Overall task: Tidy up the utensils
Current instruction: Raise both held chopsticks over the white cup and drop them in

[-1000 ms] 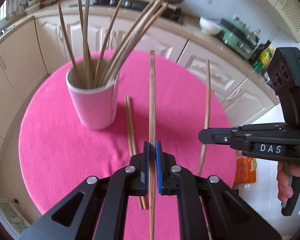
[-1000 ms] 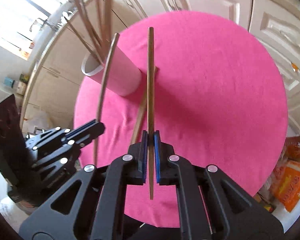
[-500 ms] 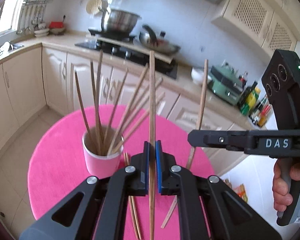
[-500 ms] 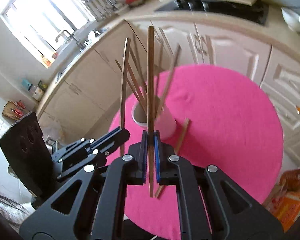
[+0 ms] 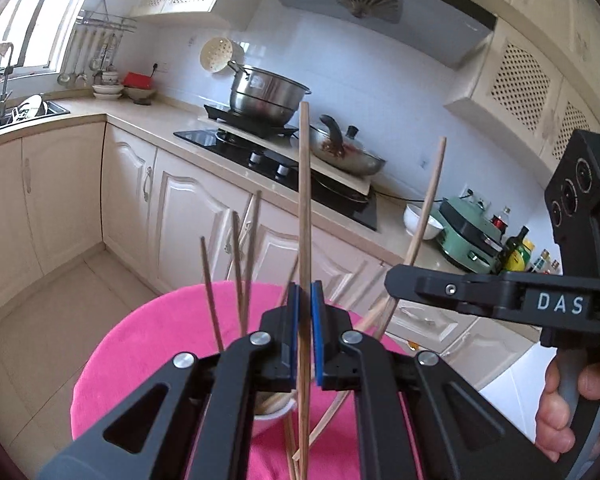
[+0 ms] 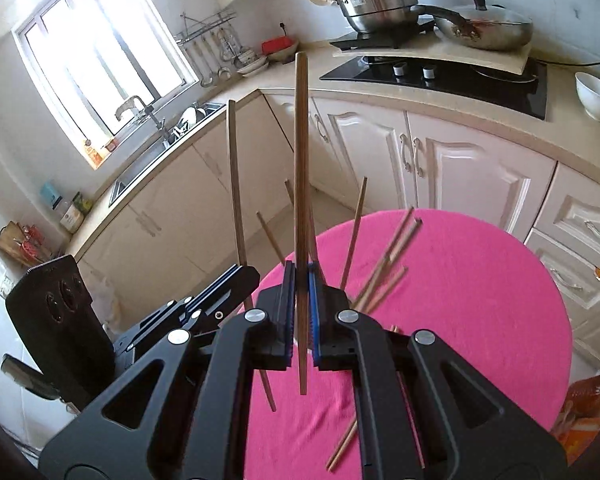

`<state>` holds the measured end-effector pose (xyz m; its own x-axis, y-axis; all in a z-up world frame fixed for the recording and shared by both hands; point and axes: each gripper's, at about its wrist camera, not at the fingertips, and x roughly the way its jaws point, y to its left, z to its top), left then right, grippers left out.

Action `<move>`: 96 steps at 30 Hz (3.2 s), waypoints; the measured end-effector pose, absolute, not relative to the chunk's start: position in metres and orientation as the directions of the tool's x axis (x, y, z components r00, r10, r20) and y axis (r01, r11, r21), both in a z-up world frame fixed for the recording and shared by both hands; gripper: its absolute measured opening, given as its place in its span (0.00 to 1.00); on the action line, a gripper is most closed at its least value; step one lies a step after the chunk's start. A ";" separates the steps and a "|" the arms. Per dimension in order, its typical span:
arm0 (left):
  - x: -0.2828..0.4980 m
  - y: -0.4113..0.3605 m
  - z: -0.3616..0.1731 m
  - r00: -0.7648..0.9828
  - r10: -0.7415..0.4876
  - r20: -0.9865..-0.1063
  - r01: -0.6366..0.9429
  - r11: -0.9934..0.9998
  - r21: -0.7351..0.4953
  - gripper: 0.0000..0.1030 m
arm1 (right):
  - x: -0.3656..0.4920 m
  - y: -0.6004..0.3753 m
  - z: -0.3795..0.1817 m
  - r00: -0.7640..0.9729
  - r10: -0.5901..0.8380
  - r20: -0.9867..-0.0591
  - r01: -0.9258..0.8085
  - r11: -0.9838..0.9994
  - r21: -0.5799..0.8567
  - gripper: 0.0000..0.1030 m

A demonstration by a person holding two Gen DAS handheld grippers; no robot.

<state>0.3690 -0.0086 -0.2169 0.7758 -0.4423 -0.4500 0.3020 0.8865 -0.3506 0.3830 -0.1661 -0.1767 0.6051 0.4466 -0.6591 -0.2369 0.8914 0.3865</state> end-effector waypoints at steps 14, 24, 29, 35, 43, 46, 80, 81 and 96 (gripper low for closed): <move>0.425 -0.010 -0.230 0.818 -0.417 -0.396 0.289 0.893 -0.344 0.06 | 0.429 -0.160 -0.190 0.617 0.418 -0.667 -0.223 0.906 0.361 0.06; 0.428 -0.017 -0.259 0.804 -0.374 -0.462 0.266 0.921 -0.283 0.06 | 0.433 -0.150 -0.212 0.589 0.414 -0.694 -0.235 0.909 0.343 0.06; 0.422 -0.011 -0.266 0.797 -0.363 -0.483 0.252 0.926 -0.280 0.06 | 0.425 -0.143 -0.221 0.571 0.416 -0.708 -0.255 0.909 0.329 0.06; 0.407 -0.009 -0.273 0.775 -0.361 -0.519 0.254 0.929 -0.268 0.06 | 0.411 -0.137 -0.224 0.574 0.402 -0.714 -0.272 0.916 0.296 0.06; 0.392 -0.006 -0.283 0.725 -0.353 -0.591 0.253 0.935 -0.248 0.06 | 0.394 -0.126 -0.221 0.600 0.384 -0.702 -0.317 0.919 0.232 0.06; 0.388 -0.004 -0.285 0.707 -0.353 -0.612 0.245 0.935 -0.256 0.07 | 0.390 -0.122 -0.222 0.600 0.378 -0.705 -0.323 0.921 0.219 0.06; 0.353 0.008 -0.249 0.672 -0.269 -0.690 0.117 0.959 -0.260 0.37 | 0.378 -0.120 -0.222 0.548 0.362 -0.754 -0.294 0.927 0.232 0.08; 0.351 0.009 -0.249 0.671 -0.262 -0.693 0.112 0.960 -0.255 0.37 | 0.379 -0.119 -0.225 0.544 0.364 -0.756 -0.295 0.926 0.234 0.06; 0.349 0.012 -0.253 0.647 -0.204 -0.734 0.047 0.972 -0.229 0.38 | 0.389 -0.114 -0.233 0.502 0.408 -0.762 -0.317 0.907 0.277 0.21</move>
<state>0.3488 0.0117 -0.2528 0.6475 -0.2043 -0.7342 0.0472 0.9723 -0.2289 0.3887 -0.1144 -0.2331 0.5022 0.4082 -0.7623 -0.3168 0.9071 0.2771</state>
